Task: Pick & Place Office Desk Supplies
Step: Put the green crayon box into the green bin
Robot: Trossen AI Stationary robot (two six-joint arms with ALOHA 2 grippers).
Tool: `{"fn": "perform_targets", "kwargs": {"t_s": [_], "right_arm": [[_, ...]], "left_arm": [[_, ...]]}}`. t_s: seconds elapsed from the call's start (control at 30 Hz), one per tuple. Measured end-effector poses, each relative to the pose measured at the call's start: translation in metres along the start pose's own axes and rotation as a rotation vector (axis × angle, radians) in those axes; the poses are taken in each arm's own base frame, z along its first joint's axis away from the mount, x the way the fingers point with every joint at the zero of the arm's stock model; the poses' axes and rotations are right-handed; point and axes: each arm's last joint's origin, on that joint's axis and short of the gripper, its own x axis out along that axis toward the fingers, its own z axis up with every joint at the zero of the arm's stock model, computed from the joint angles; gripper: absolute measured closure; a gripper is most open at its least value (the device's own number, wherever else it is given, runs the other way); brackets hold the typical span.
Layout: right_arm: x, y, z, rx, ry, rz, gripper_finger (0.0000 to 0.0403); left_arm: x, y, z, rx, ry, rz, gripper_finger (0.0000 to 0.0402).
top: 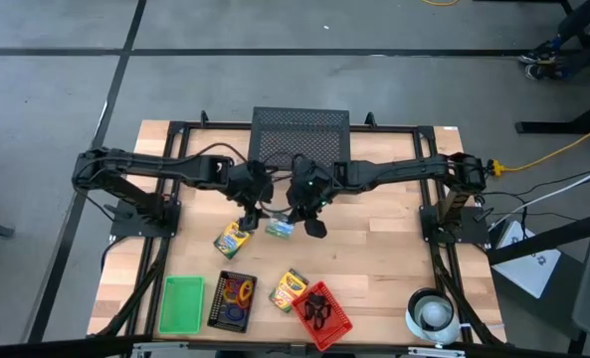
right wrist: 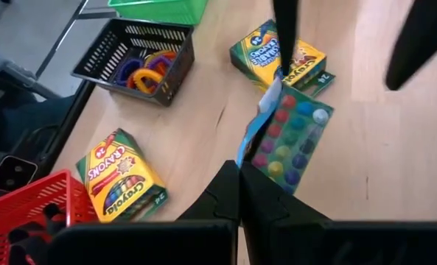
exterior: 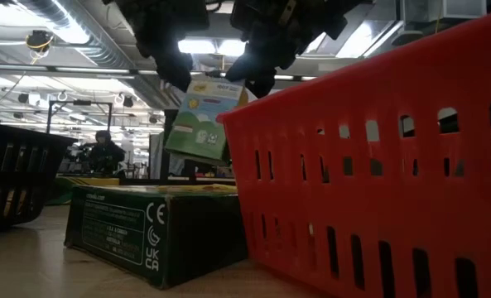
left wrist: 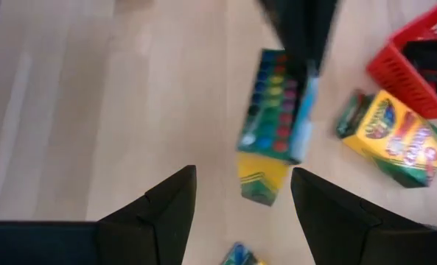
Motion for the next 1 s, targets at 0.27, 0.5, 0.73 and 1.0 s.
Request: {"fn": "perform_targets", "kwargs": {"t_s": [0.27, 0.5, 0.73, 1.0], "right_arm": [[-0.009, 0.003, 0.006, -0.054, -0.037, -0.001, 0.0403], [-0.013, -0.003, 0.004, -0.043, -0.031, -0.006, 0.0403], [-0.014, -0.006, 0.004, -0.049, -0.035, -0.029, 0.0403], [-0.019, -0.007, 0.003, -0.053, -0.022, -0.031, 0.0403]], "left_arm": [[-0.001, 0.007, 0.004, 0.004, -0.042, -0.062, 0.0178], [0.0, -0.002, 0.009, 0.056, -0.09, -0.108, 0.0178], [0.0, -0.005, 0.008, 0.049, -0.08, -0.148, 0.0178], [0.0, -0.005, 0.007, 0.041, -0.071, -0.14, 0.0178]]}}
